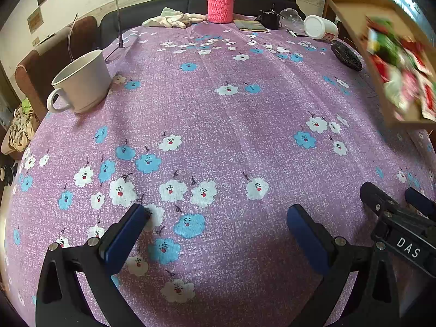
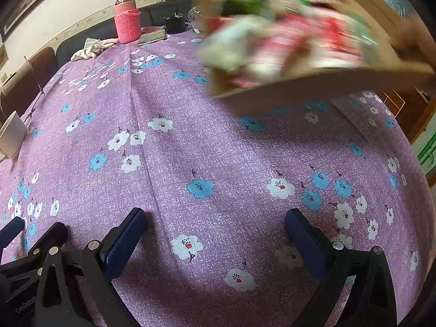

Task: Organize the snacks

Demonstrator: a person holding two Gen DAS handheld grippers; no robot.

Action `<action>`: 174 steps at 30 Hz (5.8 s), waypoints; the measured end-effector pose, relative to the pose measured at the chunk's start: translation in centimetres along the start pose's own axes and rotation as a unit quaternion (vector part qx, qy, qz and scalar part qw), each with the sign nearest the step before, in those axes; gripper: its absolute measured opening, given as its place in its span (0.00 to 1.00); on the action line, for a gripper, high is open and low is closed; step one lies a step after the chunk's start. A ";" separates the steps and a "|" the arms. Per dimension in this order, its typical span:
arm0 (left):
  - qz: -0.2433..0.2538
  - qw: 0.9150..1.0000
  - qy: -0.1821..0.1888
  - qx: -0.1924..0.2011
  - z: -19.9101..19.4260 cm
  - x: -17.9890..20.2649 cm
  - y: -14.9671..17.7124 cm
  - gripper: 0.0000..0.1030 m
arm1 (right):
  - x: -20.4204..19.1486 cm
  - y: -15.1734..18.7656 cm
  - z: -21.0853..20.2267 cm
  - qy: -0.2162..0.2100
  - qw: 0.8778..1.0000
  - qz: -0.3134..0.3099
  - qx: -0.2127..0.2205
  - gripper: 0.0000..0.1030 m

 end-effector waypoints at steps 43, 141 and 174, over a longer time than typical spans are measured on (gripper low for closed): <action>0.000 1.000 0.000 0.000 0.2 -0.1 -0.2 1.00 | 0.0 0.0 0.0 -0.001 1.000 0.000 -0.001 0.99; 0.030 0.989 0.140 -0.023 -2.6 5.1 0.7 0.76 | -1.6 0.6 -4.8 -0.318 0.947 -0.024 -0.040 0.26; 0.037 0.989 0.140 0.020 -3.4 3.3 1.2 0.37 | -5.6 2.8 -4.2 -0.251 0.961 -0.117 0.000 0.30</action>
Point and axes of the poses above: each gripper's, at about its wrist camera, not at the fingertips, and z roughly the way its jaws point, x to its right, y to its underside, the point moved 9 cm from there along z, roughly the way its jaws point, and after that the axes turned 6 degrees about y, right-handed, at the moved point
